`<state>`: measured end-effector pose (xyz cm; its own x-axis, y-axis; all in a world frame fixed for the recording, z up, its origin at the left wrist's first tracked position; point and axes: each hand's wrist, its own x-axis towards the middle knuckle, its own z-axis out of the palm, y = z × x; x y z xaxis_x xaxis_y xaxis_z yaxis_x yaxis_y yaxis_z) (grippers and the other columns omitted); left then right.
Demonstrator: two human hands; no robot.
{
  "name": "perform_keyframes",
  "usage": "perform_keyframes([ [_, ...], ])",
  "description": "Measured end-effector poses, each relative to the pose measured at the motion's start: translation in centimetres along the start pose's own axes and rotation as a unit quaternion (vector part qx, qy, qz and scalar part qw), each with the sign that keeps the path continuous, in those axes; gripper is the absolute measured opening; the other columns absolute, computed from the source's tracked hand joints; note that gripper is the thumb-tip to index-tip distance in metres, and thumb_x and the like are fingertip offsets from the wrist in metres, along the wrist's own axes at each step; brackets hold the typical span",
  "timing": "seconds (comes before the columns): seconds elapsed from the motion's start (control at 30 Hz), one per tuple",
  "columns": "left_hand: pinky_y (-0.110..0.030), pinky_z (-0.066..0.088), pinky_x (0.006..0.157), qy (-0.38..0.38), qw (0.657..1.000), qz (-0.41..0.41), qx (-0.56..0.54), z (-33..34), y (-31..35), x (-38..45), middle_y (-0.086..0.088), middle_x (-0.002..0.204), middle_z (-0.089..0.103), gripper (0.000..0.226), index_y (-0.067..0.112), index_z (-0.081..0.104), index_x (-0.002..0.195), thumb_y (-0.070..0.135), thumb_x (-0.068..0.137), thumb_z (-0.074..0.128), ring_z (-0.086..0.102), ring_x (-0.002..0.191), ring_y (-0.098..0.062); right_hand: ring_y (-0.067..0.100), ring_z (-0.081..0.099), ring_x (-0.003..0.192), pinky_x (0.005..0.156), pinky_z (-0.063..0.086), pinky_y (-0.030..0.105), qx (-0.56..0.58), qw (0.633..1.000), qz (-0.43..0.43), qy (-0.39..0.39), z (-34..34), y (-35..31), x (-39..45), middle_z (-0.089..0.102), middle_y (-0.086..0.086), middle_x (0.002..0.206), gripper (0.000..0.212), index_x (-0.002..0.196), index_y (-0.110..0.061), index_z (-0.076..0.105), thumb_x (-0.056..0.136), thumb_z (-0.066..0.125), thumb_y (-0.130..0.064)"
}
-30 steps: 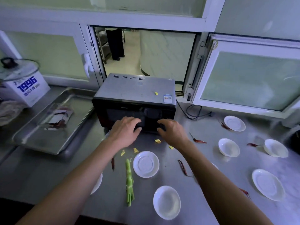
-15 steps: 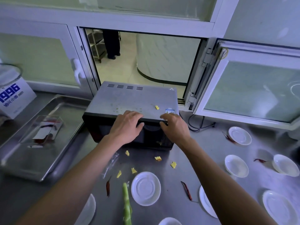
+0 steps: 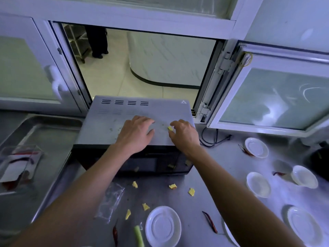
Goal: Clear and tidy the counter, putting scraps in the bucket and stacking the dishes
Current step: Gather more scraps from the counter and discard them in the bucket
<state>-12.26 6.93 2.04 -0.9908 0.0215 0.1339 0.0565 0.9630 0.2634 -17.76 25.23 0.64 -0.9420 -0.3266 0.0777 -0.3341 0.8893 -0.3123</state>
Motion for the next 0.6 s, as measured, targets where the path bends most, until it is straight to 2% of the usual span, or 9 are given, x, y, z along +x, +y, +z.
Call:
perform_keyframes([
  [0.1,-0.045,0.039,0.104,-0.008,1.000,0.004,-0.005,0.4,-0.6,0.8,0.004,0.141,0.054,0.042,0.021,0.052,0.138,0.038,0.100,0.048,0.042,0.133,-0.020,0.030,0.057,0.107,0.085,0.047,0.038,-0.020,1.000,0.013,-0.002,0.5,-0.4,1.2,0.062,0.008,0.116,0.029,0.120,-0.013,0.065,0.098,0.052,-0.026],
  [0.27,-0.045,0.039,0.104,-0.011,1.000,0.008,-0.020,0.9,-1.6,1.1,0.003,0.139,0.055,0.041,0.020,0.052,0.138,0.037,0.100,0.049,0.043,0.132,-0.020,0.033,0.056,0.097,0.072,0.033,0.035,-0.064,0.998,0.030,0.005,1.0,-1.0,2.0,0.060,0.009,0.105,0.023,0.100,-0.008,0.068,0.096,0.048,-0.018],
  [0.43,-0.045,0.040,0.104,-0.007,0.999,0.009,-0.034,0.9,-2.2,0.9,0.003,0.137,0.057,0.040,0.019,0.054,0.136,0.036,0.100,0.050,0.044,0.131,-0.020,0.031,0.056,0.099,0.080,0.040,0.039,-0.083,0.996,0.024,0.015,0.9,-1.3,2.1,0.062,0.008,0.108,0.022,0.105,-0.010,0.069,0.099,0.048,-0.016],
  [0.6,-0.044,0.040,0.104,-0.005,0.999,0.014,-0.042,0.8,-2.2,0.0,0.003,0.137,0.057,0.039,0.020,0.055,0.135,0.036,0.100,0.051,0.044,0.131,-0.019,0.031,0.055,0.097,0.080,0.039,0.039,-0.100,0.995,0.014,0.024,0.9,-1.2,1.2,0.062,0.008,0.103,0.022,0.103,-0.009,0.068,0.099,0.046,-0.010],
])
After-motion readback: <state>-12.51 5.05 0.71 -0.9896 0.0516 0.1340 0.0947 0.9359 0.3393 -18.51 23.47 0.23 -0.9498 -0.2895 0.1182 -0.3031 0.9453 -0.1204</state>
